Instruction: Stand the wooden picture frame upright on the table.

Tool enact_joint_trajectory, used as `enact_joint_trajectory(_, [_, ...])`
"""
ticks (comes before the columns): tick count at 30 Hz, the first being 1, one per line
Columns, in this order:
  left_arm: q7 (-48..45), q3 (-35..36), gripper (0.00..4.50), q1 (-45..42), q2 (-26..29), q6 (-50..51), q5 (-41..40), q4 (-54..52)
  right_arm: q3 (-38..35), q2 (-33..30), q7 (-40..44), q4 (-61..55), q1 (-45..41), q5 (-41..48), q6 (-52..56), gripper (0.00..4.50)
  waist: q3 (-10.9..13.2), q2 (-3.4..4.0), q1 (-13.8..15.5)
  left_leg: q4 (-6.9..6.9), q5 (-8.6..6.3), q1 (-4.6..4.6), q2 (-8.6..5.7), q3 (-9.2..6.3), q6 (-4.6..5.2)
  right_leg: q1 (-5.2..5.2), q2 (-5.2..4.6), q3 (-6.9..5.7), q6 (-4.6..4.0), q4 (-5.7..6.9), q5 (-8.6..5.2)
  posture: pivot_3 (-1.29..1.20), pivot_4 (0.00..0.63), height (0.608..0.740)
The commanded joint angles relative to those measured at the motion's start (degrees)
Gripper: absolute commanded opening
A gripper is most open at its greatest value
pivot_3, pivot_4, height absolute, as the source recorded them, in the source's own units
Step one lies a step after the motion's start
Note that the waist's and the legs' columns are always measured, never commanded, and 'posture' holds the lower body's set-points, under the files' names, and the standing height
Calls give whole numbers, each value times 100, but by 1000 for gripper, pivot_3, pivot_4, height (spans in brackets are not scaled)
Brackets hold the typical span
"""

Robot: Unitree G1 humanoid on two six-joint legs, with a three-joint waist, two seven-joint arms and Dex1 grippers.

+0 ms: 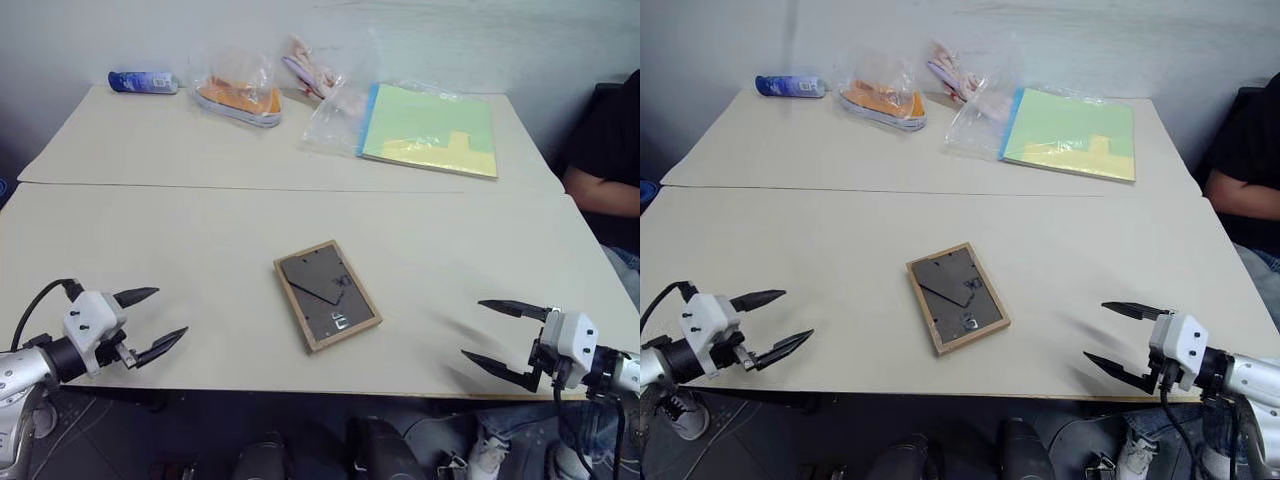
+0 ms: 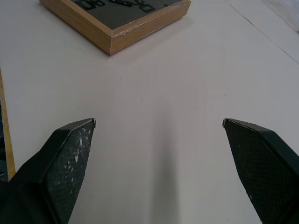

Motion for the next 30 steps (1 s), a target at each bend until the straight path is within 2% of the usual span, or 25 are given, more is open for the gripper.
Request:
enact_joint_trajectory(1, [-4, 97, 4500, 94, 124, 207, -87, -290, -23, 107, -182, -261, 99, 56, 15, 4491, 0, 0, -5, 0, 0, 0, 0, 0, 0, 0, 0, 0, 0, 0, 0, 0, 150, 740])
enact_joint_trajectory(5, [-120, 117, 4500, 158, 199, 861, -476, -679, 123, 228, -372, -339, -213, 268, 434, 4491, 0, 0, -17, 2, 0, 1, 0, 0, 0, 0, -1, 2, 0, 6, 0, 0, 150, 740])
enact_joint_trajectory(7, [-62, -73, 4320, 111, 219, 1041, -439, -930, 320, 223, -326, -287, -528, 358, 710, 4099, 1, 1, -18, 2, 0, 2, 0, 0, -1, -1, -1, 3, 0, 7, 0, 0, 150, 740])
enact_joint_trajectory(10, [280, -670, 3594, -237, 107, 1368, -206, -1261, 939, 264, -391, 161, -1364, -80, 1023, 3225, 1, 2, -14, 8, 0, 2, -2, 0, 0, 0, -3, 3, 0, 10, 0, 0, 150, 740])
enact_joint_trajectory(14, [722, -1457, 2298, -856, -177, 1767, 78, -1255, 1588, 552, -624, 1046, -2427, -787, 762, 1809, 1, 3, 7, 11, 1, -3, -3, -3, 0, -3, -1, -4, 0, 12, 0, 0, 150, 740])
enact_joint_trajectory(19, [1017, -2177, 691, -1363, -603, 2330, 179, -1266, 2123, 1002, -756, 1664, -3098, -1297, 318, 26, 2, 2, -7, 23, 5, -15, -6, 9, 4, -15, 3, -6, 1, 47, 1, 0, 150, 740])
enact_joint_trajectory(21, [1035, -2428, 99, -1496, -728, 2534, 163, -1305, 2281, 1158, -753, 1706, -3203, -1338, 357, 0, 2, 2, -8, 24, 5, -15, -4, 12, 4, -18, 5, -5, 1, 53, 1, 0, 150, 740])
enact_joint_trajectory(25, [1235, -2947, 99, -1828, -964, 2681, 457, -1214, 2582, 1342, -694, 1379, -3165, -1381, 489, 0, 2, 2, -1, 27, 6, -15, -4, 13, 4, -19, 5, -4, 2, 56, 1, 0, 150, 740])
enact_joint_trajectory(30, [1370, -3146, 99, -2136, -1219, 2597, 615, -948, 2738, 1258, -662, 701, -2899, -1315, 929, 0, 1, 2, 0, 29, 6, -15, -4, 12, 4, -19, 5, -4, 2, 58, 1, 0, 150, 740])
